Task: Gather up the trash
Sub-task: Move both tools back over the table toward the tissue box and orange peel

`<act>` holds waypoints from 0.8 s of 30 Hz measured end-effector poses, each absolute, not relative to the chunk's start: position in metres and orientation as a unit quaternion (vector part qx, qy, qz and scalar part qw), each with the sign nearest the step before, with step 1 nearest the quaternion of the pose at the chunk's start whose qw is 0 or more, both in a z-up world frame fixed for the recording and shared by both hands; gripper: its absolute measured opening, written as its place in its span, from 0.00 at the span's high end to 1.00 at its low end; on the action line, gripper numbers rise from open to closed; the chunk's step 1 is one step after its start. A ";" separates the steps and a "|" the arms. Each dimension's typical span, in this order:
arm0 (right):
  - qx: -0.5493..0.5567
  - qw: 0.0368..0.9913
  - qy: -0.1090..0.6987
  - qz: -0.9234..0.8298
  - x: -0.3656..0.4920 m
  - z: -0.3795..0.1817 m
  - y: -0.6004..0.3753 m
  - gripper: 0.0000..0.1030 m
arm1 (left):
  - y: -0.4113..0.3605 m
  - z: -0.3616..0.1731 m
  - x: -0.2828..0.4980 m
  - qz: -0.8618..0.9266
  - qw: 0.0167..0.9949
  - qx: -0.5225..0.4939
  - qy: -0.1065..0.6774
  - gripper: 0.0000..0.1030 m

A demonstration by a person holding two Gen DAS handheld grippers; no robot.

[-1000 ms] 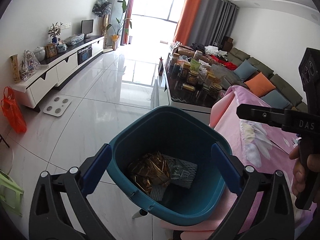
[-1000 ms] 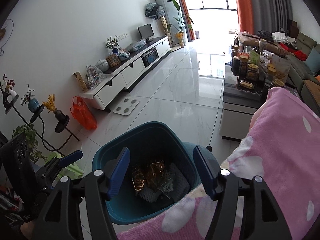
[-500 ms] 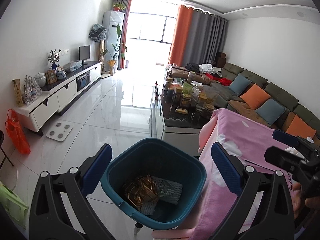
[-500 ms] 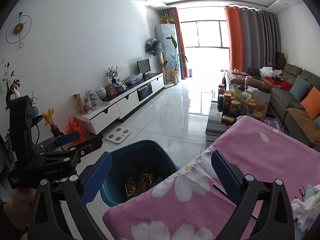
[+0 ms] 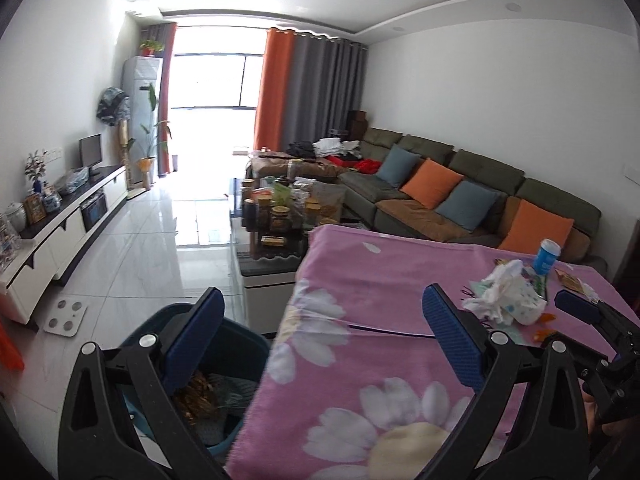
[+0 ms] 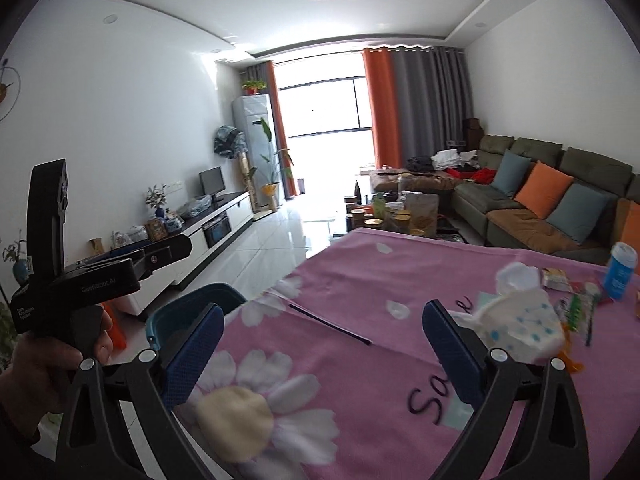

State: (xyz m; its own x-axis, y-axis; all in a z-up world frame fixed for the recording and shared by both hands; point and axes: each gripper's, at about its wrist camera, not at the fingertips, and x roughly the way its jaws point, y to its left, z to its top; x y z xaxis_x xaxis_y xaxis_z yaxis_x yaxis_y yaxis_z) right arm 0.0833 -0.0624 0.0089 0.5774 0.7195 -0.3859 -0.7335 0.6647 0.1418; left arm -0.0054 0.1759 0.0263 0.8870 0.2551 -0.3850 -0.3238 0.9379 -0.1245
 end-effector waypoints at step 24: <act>0.024 0.936 0.289 0.200 0.116 -0.051 -0.210 0.07 | 0.030 -0.015 0.062 -0.090 0.966 -0.041 0.239 0.05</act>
